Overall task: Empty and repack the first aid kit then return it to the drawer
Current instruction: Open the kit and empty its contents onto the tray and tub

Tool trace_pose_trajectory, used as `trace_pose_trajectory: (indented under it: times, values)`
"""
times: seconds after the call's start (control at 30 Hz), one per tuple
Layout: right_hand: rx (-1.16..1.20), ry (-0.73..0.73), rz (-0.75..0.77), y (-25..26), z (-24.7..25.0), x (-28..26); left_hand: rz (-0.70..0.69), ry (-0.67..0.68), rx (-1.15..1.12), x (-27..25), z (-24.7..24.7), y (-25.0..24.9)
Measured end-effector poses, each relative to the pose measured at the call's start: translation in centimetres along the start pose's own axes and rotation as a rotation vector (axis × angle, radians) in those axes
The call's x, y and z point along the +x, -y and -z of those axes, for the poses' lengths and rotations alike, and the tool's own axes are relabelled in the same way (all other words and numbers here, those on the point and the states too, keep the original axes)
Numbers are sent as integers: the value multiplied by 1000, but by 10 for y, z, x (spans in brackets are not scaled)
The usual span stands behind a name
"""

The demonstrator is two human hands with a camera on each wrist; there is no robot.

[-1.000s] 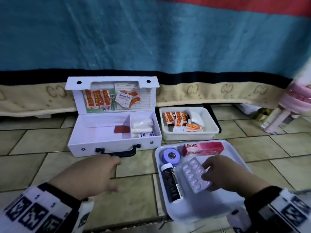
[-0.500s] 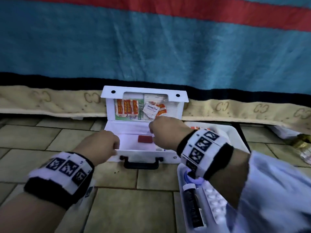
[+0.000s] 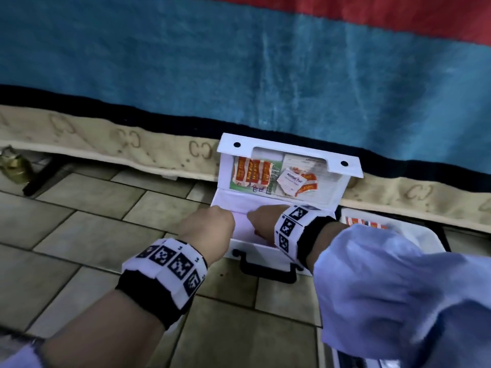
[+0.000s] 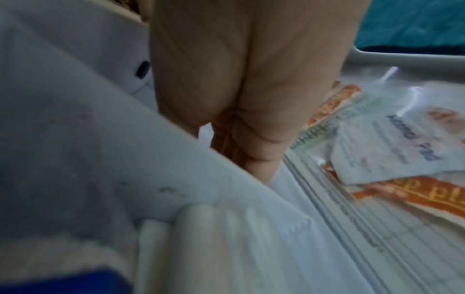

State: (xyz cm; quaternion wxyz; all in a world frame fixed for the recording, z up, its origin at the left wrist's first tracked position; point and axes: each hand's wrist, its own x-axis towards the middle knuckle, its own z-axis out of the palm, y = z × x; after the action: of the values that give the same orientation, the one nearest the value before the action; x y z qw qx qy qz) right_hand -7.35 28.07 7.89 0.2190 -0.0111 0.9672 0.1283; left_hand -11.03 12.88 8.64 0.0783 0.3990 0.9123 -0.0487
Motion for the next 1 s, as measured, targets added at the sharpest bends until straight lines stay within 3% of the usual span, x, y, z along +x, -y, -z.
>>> trace_pose_trajectory:
  times: [0.13,0.23,0.33,0.43,0.53,0.67,0.83,1.0]
  values:
    - [45,-17,43,8,7,-8,12,-8,5,-1,0,0]
    - [227,-17,8,0,29,-28,8,-8,6,-4,3,0]
    - [479,-166,-76,-16,50,-68,-6,11,20,-5,6,0]
    - [571,-347,-147,-37,47,-119,10,18,22,-5,7,-2]
    - [695,-387,-253,-49,24,-168,34,14,25,-6,9,-5]
    - [765,-288,-338,-42,-26,-204,72,27,32,-3,9,-7]
    - [802,-307,-452,-28,-76,-202,100,28,179,4,1,-12]
    - [801,-353,-443,-18,-97,-191,108,22,230,9,-4,-12]
